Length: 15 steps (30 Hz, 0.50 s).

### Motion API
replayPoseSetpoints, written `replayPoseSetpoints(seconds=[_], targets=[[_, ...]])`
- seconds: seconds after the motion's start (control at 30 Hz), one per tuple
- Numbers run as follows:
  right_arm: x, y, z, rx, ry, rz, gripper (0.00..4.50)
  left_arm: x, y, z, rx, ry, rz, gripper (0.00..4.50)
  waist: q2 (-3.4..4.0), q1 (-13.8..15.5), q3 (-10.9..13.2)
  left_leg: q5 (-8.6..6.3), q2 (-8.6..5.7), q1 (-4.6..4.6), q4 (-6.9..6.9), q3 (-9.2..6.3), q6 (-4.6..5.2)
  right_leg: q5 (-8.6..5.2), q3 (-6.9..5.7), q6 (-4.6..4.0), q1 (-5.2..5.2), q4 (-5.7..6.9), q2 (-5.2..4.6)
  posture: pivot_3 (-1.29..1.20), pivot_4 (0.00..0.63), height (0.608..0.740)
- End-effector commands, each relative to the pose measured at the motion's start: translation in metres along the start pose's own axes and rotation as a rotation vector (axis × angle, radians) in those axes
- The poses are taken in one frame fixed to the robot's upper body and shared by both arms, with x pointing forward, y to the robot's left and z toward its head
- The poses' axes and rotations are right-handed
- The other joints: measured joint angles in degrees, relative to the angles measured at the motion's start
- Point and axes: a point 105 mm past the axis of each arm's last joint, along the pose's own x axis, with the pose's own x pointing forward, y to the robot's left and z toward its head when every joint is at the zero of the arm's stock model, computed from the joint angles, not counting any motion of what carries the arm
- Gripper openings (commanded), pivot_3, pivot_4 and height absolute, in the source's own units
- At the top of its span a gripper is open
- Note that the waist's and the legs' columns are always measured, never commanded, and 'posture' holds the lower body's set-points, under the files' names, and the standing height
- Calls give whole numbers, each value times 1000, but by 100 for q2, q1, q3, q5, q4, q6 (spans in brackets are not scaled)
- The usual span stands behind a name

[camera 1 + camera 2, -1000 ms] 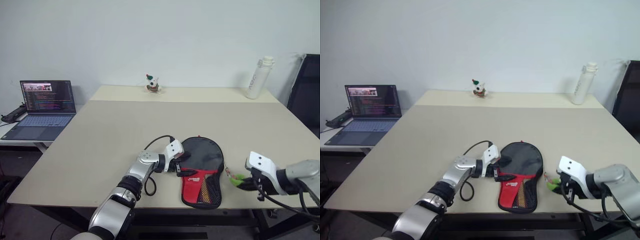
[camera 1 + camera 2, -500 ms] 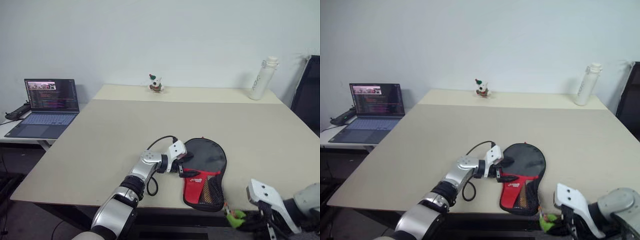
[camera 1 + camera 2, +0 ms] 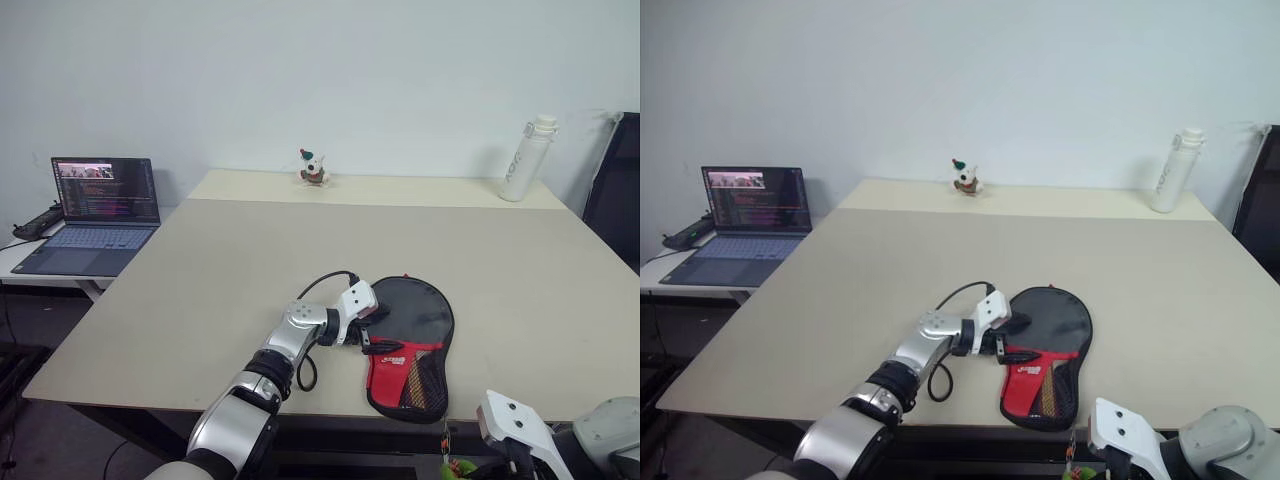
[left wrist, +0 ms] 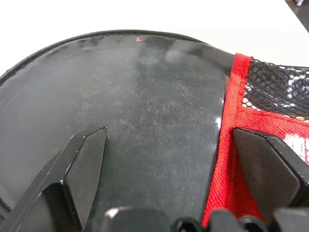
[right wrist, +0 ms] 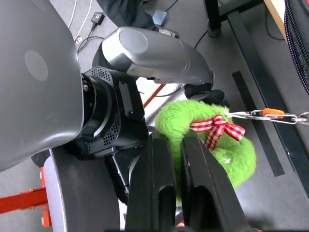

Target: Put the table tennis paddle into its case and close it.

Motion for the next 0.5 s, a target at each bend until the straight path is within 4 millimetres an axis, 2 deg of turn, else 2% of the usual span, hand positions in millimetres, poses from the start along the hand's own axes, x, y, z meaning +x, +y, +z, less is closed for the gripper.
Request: replayPoseSetpoints(seconds=[0.03, 0.07, 0.17, 0.33, 0.43, 0.5], targets=[[3, 10, 8, -32, -17, 58, 27, 8, -10, -11, -10, 53, -37, 4500, 0, 1, 0, 0, 0, 0, 0, -1, 0, 0, -1, 0, 0, 0, 0, 0, 150, 740], [2, 9, 9, -31, -18, 58, 27, 8, -10, -11, -10, 52, -36, 4500, 0, 1, 0, 0, 0, 0, 0, -1, 0, 0, -1, 0, 0, 0, 0, 0, 150, 740], [-1, 10, 15, -23, -31, 75, 723, 9, -10, -10, -9, 50, -34, 4500, 0, 3, 0, 0, 0, -1, 0, -4, 0, 0, -4, 0, 2, -2, 0, 0, 150, 740], [-8, 4, 29, -32, -77, 46, 2371, 13, -10, -7, -12, 38, -33, 4500, -1, 4, 1, 0, 0, -1, 2, -8, 0, 0, -7, 0, 4, -2, -1, 0, 150, 740], [-13, -6, 41, -42, -134, 2, 2371, 11, -9, -4, -6, 27, -29, 4500, -2, 2, 1, 0, 0, -2, 10, -15, 0, 0, -14, -1, 10, -2, -2, 0, 150, 740], [-18, -21, 49, -58, -173, -66, 2371, 7, -6, 1, 3, 7, -26, 4500, -4, 0, 2, 0, 0, -3, 13, -16, 0, 0, -14, -1, 11, -2, -2, 0, 150, 740]])
